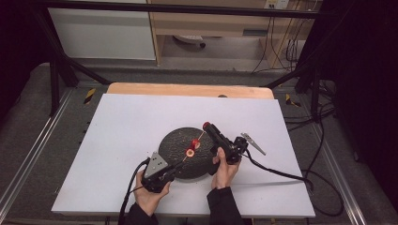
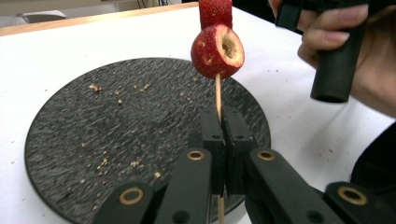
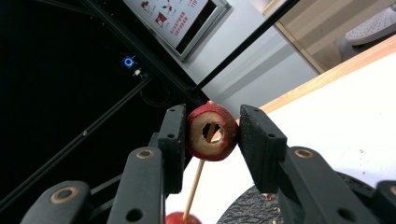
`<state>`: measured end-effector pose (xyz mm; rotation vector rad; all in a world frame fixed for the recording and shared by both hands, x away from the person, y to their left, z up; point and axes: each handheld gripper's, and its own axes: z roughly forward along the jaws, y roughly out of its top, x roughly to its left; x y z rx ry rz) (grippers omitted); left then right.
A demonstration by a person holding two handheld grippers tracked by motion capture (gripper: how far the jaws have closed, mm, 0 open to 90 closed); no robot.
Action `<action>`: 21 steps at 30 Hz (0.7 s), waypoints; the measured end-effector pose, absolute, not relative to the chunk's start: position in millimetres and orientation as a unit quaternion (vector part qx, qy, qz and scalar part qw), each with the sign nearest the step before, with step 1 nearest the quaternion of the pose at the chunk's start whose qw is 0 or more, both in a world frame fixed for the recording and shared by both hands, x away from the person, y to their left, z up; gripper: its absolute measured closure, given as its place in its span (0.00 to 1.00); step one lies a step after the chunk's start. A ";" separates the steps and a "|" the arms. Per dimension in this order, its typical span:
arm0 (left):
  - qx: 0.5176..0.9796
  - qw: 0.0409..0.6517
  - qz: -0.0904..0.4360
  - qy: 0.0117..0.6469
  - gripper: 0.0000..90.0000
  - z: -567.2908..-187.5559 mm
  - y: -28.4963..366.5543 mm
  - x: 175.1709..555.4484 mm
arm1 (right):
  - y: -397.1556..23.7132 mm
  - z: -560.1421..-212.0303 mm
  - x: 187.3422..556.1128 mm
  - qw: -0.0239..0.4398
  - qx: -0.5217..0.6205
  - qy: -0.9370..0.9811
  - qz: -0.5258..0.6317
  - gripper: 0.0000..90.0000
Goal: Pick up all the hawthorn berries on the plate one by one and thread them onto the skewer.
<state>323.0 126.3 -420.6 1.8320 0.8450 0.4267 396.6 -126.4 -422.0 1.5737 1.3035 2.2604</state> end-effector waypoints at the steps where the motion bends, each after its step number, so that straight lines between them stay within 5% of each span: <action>1: 0.761 0.515 0.177 0.352 0.98 -420.1 124.9 323.7 | -126.1 -422.3 396.1 0.047 0.516 0.428 0.741 0.70; 21: 0.762 0.515 0.172 0.352 0.98 -414.5 114.6 337.9 | -124.6 -426.1 390.5 0.040 0.510 0.452 0.731 0.70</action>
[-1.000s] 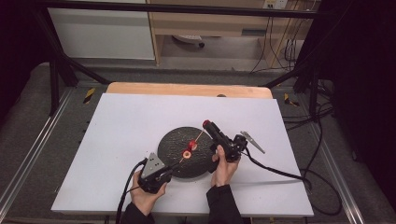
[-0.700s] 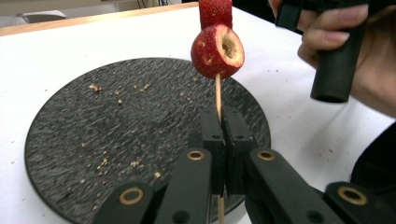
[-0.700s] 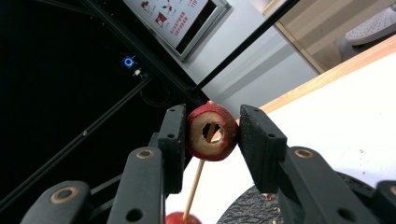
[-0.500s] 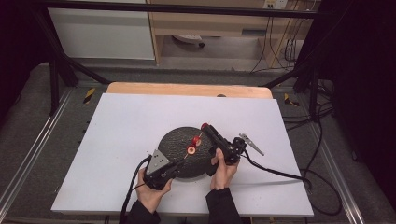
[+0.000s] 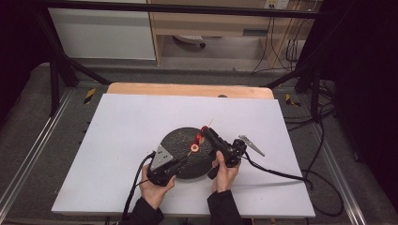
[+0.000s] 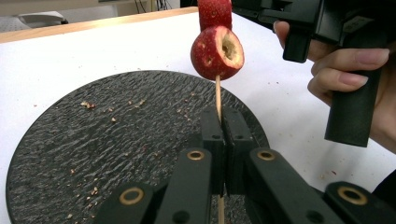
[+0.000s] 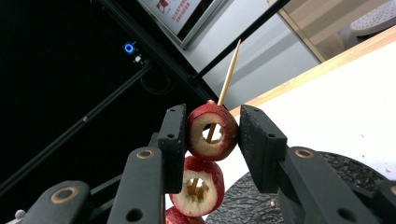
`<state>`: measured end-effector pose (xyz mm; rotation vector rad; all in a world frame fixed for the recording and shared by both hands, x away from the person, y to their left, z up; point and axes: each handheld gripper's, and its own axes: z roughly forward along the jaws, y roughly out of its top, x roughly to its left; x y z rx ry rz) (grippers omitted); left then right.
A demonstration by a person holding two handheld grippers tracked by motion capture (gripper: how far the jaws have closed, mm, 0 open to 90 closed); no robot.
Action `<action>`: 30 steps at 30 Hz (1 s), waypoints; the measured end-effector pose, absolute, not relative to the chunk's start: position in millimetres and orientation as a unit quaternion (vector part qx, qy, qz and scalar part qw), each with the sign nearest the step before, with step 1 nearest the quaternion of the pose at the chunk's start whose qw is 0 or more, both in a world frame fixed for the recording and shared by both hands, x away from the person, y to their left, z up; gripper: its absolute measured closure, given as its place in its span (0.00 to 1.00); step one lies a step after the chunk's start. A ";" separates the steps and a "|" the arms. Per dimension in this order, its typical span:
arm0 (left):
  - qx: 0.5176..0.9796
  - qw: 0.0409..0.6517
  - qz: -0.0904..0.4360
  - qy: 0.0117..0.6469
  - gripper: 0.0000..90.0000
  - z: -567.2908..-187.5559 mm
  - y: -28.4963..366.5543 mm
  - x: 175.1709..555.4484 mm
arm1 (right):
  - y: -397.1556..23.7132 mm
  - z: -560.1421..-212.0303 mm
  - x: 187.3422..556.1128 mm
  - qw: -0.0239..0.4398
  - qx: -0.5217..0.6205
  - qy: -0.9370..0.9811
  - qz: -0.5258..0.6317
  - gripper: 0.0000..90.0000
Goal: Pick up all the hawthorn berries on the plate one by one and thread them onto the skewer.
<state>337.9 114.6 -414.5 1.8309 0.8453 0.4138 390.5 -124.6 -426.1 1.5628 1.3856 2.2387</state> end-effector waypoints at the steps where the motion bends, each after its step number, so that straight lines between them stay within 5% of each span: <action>1: 0.762 0.515 0.172 0.352 0.98 -414.6 115.4 338.3 | -125.1 -425.8 390.9 0.040 0.509 0.456 0.729 0.70; 30: 0.769 0.496 0.166 0.366 0.98 -415.9 161.6 334.6 | -157.8 -419.0 397.8 0.076 0.438 0.703 0.555 0.06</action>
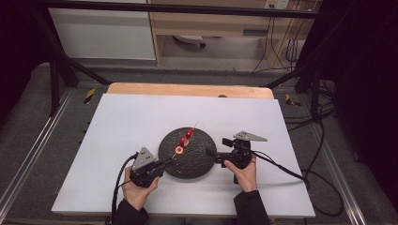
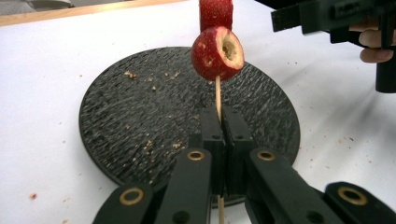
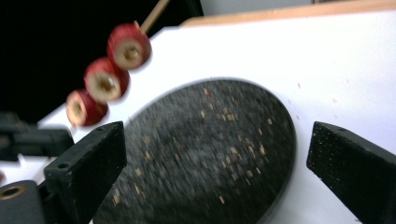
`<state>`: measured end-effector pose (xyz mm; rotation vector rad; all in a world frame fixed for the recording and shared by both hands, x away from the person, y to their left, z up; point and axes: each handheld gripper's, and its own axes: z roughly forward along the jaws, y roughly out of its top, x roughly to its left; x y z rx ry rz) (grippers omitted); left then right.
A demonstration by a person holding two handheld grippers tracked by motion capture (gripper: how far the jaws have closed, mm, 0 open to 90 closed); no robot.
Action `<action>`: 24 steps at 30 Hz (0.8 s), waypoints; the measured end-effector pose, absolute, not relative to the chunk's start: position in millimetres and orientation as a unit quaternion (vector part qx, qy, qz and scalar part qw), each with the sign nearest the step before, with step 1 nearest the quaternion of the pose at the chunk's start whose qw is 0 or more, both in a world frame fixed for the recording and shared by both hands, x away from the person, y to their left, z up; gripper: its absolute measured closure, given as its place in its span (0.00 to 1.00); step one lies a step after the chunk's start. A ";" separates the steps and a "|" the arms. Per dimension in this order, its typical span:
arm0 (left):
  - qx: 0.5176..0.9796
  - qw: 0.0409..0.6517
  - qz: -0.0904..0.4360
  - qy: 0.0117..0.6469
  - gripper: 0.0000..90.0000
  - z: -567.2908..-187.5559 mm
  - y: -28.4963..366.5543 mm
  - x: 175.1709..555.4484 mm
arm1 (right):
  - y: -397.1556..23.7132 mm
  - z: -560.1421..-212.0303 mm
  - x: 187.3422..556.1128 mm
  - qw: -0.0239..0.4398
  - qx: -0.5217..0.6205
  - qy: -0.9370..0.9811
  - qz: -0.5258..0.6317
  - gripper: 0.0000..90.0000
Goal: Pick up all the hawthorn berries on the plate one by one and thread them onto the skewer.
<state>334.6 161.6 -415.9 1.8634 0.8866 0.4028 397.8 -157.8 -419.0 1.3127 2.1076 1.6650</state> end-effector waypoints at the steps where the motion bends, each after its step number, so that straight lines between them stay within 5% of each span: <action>1: 0.770 0.495 0.166 0.367 0.98 -415.5 163.1 334.6 | -159.3 -419.8 397.4 0.077 0.435 0.710 0.548 0.05; 24: 0.808 0.444 0.157 0.355 0.98 -389.4 166.6 356.8 | -209.2 -445.0 374.7 0.100 0.392 0.806 0.432 0.01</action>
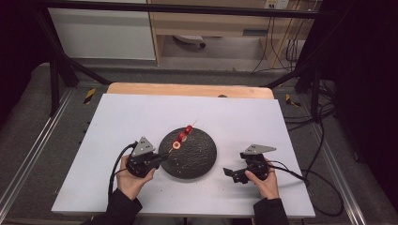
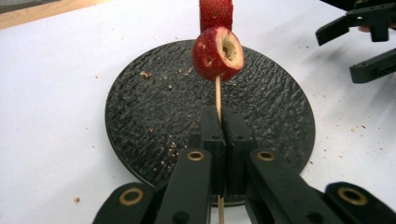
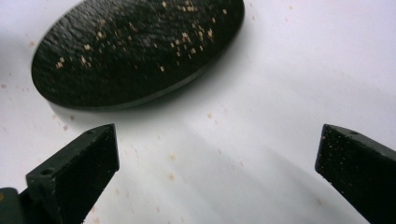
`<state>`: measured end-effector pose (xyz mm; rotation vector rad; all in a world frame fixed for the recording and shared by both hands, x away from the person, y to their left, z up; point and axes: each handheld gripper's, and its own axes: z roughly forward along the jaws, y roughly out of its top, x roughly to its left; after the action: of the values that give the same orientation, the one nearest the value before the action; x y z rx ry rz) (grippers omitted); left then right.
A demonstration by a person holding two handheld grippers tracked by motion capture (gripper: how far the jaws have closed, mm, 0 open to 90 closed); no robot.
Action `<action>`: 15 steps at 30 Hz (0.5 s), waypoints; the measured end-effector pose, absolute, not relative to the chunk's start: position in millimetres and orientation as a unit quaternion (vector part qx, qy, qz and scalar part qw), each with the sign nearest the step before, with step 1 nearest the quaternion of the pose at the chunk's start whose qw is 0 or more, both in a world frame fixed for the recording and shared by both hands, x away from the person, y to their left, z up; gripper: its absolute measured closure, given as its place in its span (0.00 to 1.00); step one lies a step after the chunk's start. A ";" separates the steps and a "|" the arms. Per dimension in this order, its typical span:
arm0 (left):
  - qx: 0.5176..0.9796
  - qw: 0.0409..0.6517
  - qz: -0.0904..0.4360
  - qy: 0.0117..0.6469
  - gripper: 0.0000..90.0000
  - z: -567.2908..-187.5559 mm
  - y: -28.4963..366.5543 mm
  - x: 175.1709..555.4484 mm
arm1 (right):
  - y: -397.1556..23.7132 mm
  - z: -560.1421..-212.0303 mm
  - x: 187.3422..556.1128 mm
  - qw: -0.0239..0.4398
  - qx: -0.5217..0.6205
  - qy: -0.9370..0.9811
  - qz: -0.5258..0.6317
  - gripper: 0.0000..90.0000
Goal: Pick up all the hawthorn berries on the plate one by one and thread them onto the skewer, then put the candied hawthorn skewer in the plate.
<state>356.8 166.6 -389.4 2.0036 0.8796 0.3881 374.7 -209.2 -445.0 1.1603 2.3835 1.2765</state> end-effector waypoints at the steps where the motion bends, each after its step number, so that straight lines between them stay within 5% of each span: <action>1: 0.809 0.442 0.153 0.355 0.98 -388.4 165.9 358.5 | -211.6 -446.1 373.7 0.099 0.394 0.807 0.428 0.01; 15: 0.832 0.404 0.140 0.353 0.98 -382.2 144.8 379.7 | -242.6 -456.9 360.0 0.101 0.413 0.803 0.418 0.01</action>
<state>379.7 144.8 -382.2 2.1010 0.8912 0.3528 360.0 -242.6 -456.9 1.2196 2.3711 1.2362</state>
